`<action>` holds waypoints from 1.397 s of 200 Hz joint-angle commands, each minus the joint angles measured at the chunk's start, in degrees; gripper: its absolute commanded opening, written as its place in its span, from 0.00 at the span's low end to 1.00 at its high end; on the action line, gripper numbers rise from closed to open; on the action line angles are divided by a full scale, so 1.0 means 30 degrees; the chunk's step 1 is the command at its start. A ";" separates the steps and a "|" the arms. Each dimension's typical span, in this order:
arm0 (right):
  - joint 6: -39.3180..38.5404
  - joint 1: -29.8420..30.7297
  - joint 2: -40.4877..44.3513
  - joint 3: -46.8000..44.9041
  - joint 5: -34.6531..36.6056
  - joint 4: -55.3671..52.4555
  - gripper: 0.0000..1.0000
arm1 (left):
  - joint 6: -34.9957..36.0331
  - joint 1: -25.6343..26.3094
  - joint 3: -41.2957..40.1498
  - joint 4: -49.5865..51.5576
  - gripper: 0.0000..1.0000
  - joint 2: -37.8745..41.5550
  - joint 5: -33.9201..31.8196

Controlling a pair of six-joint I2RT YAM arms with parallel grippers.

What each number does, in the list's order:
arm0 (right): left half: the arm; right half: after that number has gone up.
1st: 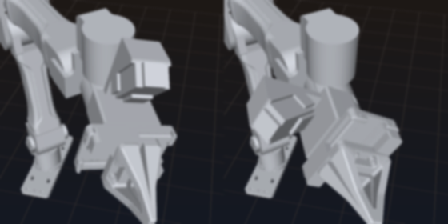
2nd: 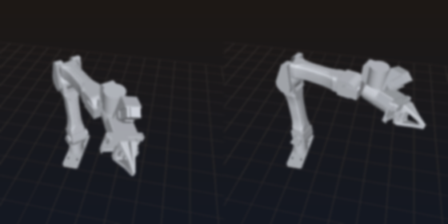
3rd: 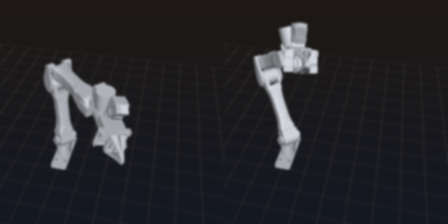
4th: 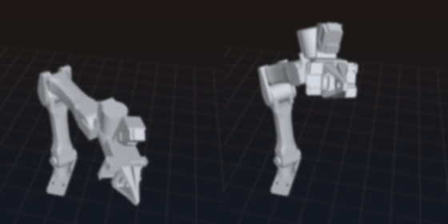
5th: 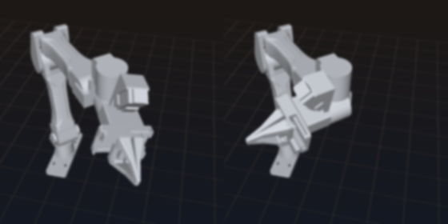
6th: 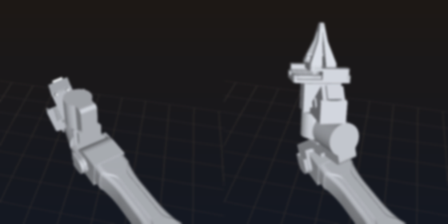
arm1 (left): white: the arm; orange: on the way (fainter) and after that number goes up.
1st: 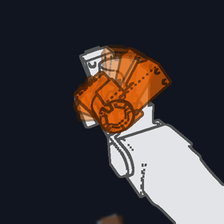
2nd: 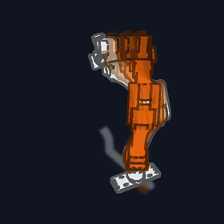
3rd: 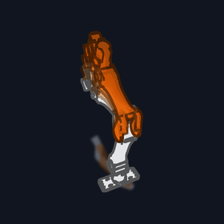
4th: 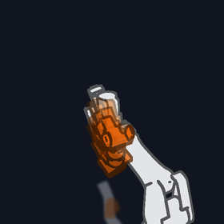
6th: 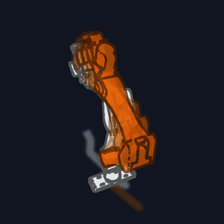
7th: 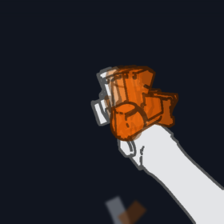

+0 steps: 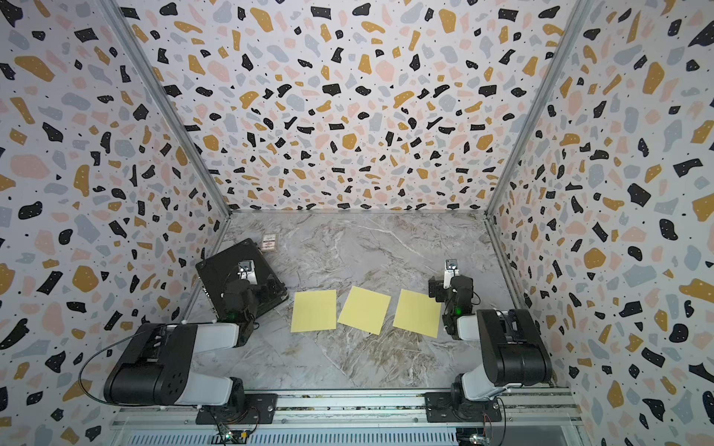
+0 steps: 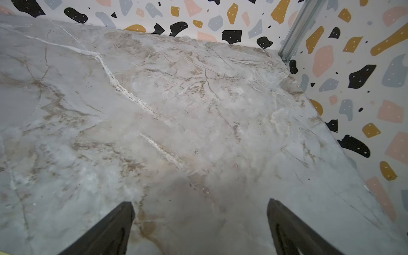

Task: Fold the square paper diagonally
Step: Move the paper to the center of the board.

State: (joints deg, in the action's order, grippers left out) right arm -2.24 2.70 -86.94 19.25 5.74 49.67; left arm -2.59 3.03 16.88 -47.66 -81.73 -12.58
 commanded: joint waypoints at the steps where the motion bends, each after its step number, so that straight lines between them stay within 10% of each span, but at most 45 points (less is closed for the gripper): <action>1: -0.0139 0.0094 0.0086 0.0301 -0.0070 0.0230 0.99 | 0.0109 0.0075 0.0380 -0.0696 0.99 -0.0026 -0.0094; 230: -0.0565 0.0105 0.1129 -0.0100 -0.1052 0.0335 1.00 | 0.0264 0.0075 0.0160 -0.1123 0.99 0.0168 -0.0111; 260: 0.1811 0.0139 0.7234 0.0884 -0.0341 -0.6717 1.00 | 0.0353 0.0524 -0.0107 0.3008 0.99 0.6153 -0.0765; 279: 0.6354 0.0134 1.0920 0.1736 -0.0242 -1.0551 0.99 | -0.6409 0.0544 0.0051 0.6463 0.99 1.1480 -0.2881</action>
State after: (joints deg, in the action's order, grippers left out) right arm 2.09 2.92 -66.28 19.99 4.25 34.22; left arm -4.38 4.19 16.43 -38.46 -63.70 -14.39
